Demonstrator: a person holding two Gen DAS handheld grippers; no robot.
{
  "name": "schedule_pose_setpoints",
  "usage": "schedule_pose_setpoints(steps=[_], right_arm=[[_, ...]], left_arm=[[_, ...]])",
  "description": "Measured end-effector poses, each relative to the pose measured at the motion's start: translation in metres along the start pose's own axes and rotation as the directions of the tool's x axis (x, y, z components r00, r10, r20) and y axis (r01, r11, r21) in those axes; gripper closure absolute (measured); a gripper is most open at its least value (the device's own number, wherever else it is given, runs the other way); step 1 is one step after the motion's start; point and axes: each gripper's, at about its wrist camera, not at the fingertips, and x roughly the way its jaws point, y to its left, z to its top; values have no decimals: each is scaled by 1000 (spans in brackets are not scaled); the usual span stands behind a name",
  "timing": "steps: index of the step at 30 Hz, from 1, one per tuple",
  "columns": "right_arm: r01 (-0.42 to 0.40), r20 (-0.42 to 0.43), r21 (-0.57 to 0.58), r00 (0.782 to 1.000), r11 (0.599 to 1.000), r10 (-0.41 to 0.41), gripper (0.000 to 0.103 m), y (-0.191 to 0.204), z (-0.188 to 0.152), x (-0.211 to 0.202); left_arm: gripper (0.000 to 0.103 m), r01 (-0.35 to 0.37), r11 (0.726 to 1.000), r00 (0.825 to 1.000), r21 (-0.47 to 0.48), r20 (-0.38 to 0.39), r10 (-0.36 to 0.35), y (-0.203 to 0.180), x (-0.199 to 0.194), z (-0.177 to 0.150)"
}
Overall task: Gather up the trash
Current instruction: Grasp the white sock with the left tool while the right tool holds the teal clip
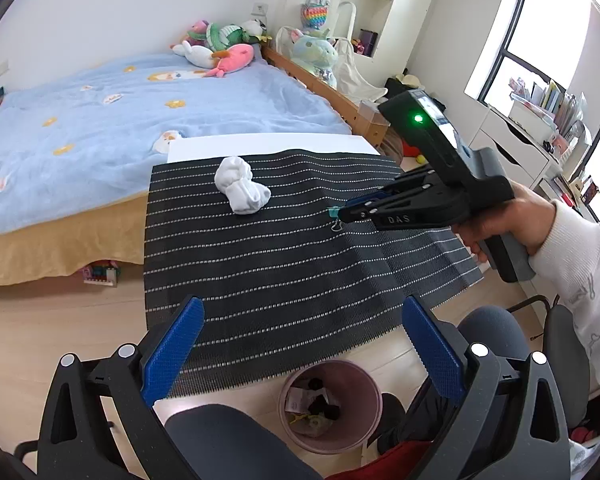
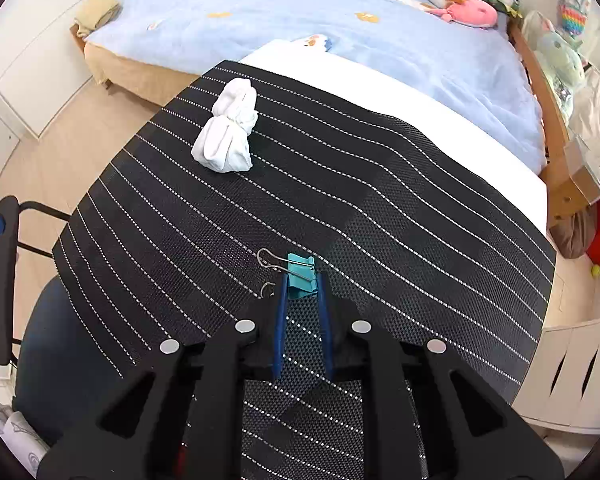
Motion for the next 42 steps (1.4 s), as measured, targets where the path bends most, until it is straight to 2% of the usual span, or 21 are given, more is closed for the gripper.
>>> schedule_pose_setpoints(steps=[13,26,33,42], right_arm=[[-40,75,92,997,995,33,89,-18,-10,-32],[-49,115,124,993,991,35,89,-28,-16,-48],[-49,127,131,991,990,32,89,-31,-15,-53],[-48,133,141,991,989,29,89,-35,-19,-58]], left_arm=[[8,-19,1000,1000,23,-10,19,5,19,44],[8,-87,996,994,30,-64,89,22,72,103],[8,-118,991,982,-56,-158,108,49,116,119],[8,-148,982,966,-116,-230,119,66,154,116]])
